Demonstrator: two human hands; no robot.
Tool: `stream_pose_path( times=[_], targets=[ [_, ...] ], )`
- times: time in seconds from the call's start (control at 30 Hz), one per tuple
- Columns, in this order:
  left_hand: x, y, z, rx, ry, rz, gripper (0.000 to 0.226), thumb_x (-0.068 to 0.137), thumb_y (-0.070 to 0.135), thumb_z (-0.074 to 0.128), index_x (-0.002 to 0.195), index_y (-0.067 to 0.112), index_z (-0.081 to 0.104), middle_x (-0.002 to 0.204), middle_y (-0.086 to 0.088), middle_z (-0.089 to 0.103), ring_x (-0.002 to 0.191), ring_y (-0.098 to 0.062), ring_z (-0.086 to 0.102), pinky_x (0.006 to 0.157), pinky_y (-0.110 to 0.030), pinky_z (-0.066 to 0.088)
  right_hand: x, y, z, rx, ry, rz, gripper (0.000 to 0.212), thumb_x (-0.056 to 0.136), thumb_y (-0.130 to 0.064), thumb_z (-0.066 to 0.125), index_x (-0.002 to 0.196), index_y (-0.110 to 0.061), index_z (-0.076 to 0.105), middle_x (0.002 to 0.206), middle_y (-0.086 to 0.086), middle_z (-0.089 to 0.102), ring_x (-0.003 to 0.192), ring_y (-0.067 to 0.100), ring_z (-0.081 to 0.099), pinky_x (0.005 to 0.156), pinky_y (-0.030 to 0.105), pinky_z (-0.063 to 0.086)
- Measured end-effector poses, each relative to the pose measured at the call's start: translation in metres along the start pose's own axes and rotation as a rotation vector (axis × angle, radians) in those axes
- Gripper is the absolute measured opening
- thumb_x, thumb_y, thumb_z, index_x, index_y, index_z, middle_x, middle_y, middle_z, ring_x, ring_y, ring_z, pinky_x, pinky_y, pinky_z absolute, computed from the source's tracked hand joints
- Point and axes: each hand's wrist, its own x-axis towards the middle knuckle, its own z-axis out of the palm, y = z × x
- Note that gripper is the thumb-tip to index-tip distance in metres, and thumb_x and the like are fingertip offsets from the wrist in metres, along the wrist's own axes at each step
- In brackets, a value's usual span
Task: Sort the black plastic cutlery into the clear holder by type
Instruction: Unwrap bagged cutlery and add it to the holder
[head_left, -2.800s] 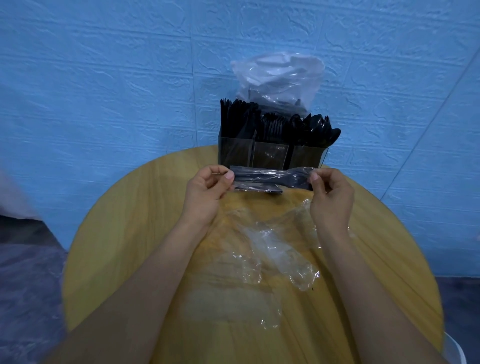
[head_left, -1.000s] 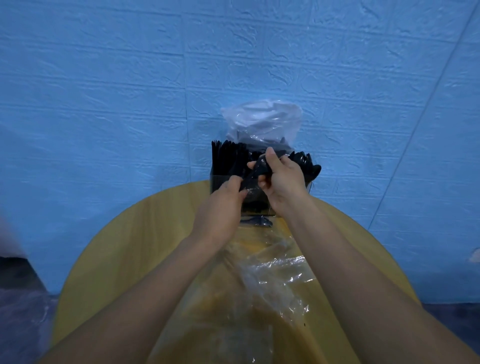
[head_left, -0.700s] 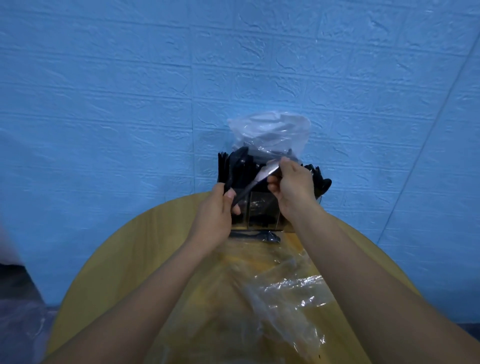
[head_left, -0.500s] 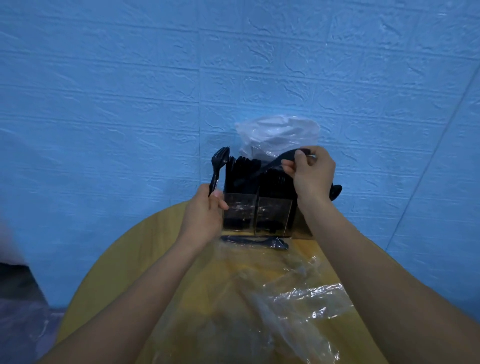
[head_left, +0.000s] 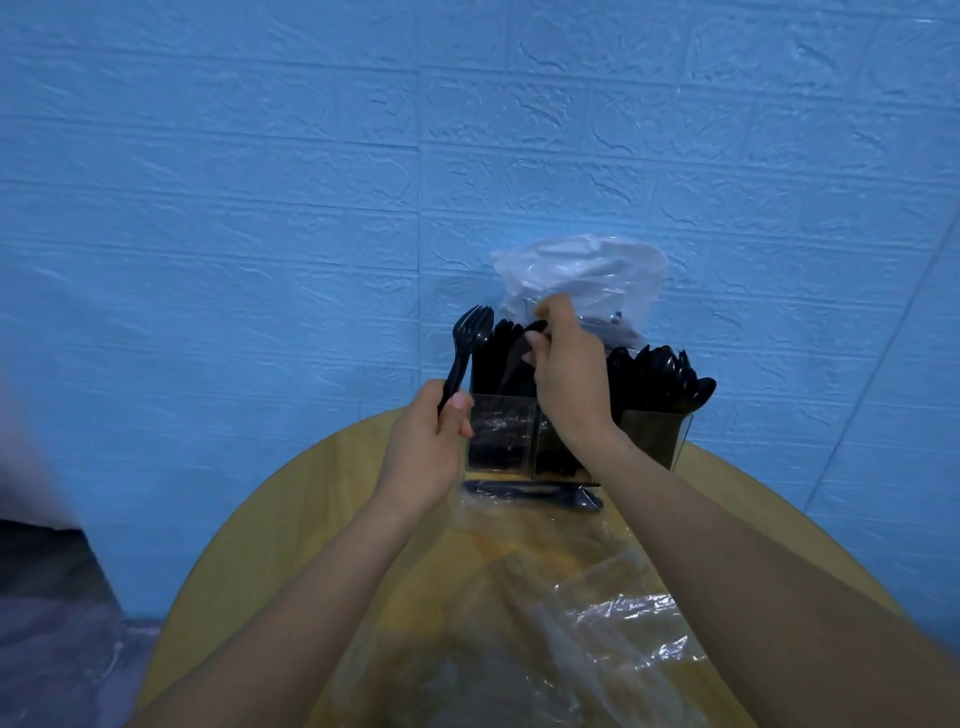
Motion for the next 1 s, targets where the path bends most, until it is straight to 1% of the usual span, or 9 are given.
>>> stream_pose_path(
  times=[0.13, 0.27, 0.33, 0.4, 0.5, 0.63, 0.73, 0.9, 1.0],
  targets=[
    [-0.002, 0.001, 0.001, -0.006, -0.017, -0.008, 0.024, 0.101, 0.023, 0.038, 0.1, 0.01, 0.057, 0.069, 0.007, 0.051, 0.058, -0.002, 0.044, 0.054, -0.009, 0.036, 0.004, 0.001, 0.01, -0.115, -0.054, 0.004, 0.003, 0.095, -0.002, 0.045, 0.097, -0.004, 0.047, 0.071, 0.008, 0.056, 0.074, 0.022, 0.059, 0.056, 0.036, 0.043],
    [-0.004, -0.001, 0.005, -0.04, -0.052, -0.024, 0.021, 0.1, 0.024, 0.041, 0.096, 0.011, 0.057, 0.067, 0.008, 0.05, 0.054, -0.001, 0.042, 0.054, -0.015, 0.034, 0.005, 0.0, 0.011, -0.206, -0.076, -0.067, 0.022, 0.095, -0.005, 0.047, 0.088, 0.005, 0.065, 0.087, 0.014, 0.057, 0.082, 0.028, 0.052, 0.063, 0.032, 0.032],
    [-0.004, -0.001, 0.008, -0.065, -0.078, -0.016, 0.018, 0.099, 0.023, 0.043, 0.092, 0.013, 0.056, 0.065, 0.008, 0.05, 0.052, 0.0, 0.042, 0.056, -0.02, 0.034, 0.003, -0.005, 0.005, -0.092, -0.049, -0.026, 0.027, 0.097, -0.008, 0.045, 0.083, 0.006, 0.062, 0.081, 0.014, 0.055, 0.081, 0.028, 0.052, 0.063, 0.034, 0.03],
    [-0.004, 0.0, 0.012, -0.072, -0.108, -0.002, 0.016, 0.099, 0.02, 0.043, 0.093, 0.013, 0.056, 0.063, 0.008, 0.049, 0.05, 0.001, 0.042, 0.055, -0.02, 0.033, -0.001, -0.011, -0.007, 0.188, -0.036, 0.175, 0.033, 0.1, -0.02, 0.042, 0.085, 0.001, 0.063, 0.081, 0.016, 0.062, 0.075, 0.022, 0.056, 0.069, 0.037, 0.041],
    [-0.006, 0.002, 0.021, -0.056, -0.14, 0.027, 0.015, 0.099, 0.017, 0.043, 0.092, 0.017, 0.056, 0.063, 0.009, 0.049, 0.055, 0.001, 0.044, 0.054, -0.014, 0.033, -0.011, -0.016, -0.029, 0.558, -0.07, 0.409, 0.027, 0.099, -0.028, 0.046, 0.097, -0.009, 0.064, 0.083, 0.003, 0.063, 0.066, 0.005, 0.054, 0.065, 0.026, 0.045],
    [-0.014, 0.009, 0.035, -0.051, -0.188, 0.073, 0.018, 0.099, 0.02, 0.042, 0.094, 0.014, 0.057, 0.063, 0.009, 0.049, 0.059, 0.003, 0.048, 0.058, -0.014, 0.036, -0.02, -0.006, -0.05, 0.593, -0.121, 0.418, 0.01, 0.085, -0.012, 0.068, 0.088, -0.016, 0.059, 0.068, -0.008, 0.058, 0.057, -0.006, 0.056, 0.055, 0.009, 0.044],
    [-0.018, 0.014, 0.044, -0.075, -0.209, 0.068, 0.03, 0.101, 0.026, 0.034, 0.088, 0.011, 0.057, 0.065, 0.009, 0.05, 0.059, 0.001, 0.047, 0.059, -0.015, 0.036, -0.021, 0.006, -0.063, 0.572, -0.121, 0.455, 0.016, 0.086, -0.009, 0.067, 0.087, -0.022, 0.057, 0.072, -0.005, 0.059, 0.068, 0.002, 0.059, 0.058, 0.011, 0.047],
    [-0.016, 0.013, 0.056, -0.117, -0.25, 0.01, 0.031, 0.101, 0.025, 0.034, 0.091, 0.009, 0.059, 0.069, 0.006, 0.053, 0.06, -0.009, 0.044, 0.062, -0.029, 0.036, -0.022, 0.02, -0.077, 0.623, -0.073, 0.462, 0.018, 0.084, -0.004, 0.067, 0.083, -0.019, 0.059, 0.059, -0.011, 0.063, 0.058, -0.003, 0.062, 0.057, 0.012, 0.048],
    [-0.015, 0.014, 0.06, -0.134, -0.242, -0.018, 0.03, 0.102, 0.025, 0.034, 0.085, 0.012, 0.056, 0.073, -0.001, 0.056, 0.055, -0.012, 0.041, 0.056, -0.031, 0.035, -0.021, 0.026, -0.083, 0.659, -0.003, 0.517, 0.017, 0.084, -0.002, 0.067, 0.082, -0.017, 0.058, 0.067, -0.003, 0.062, 0.062, 0.005, 0.061, 0.059, 0.015, 0.05]
  ],
)
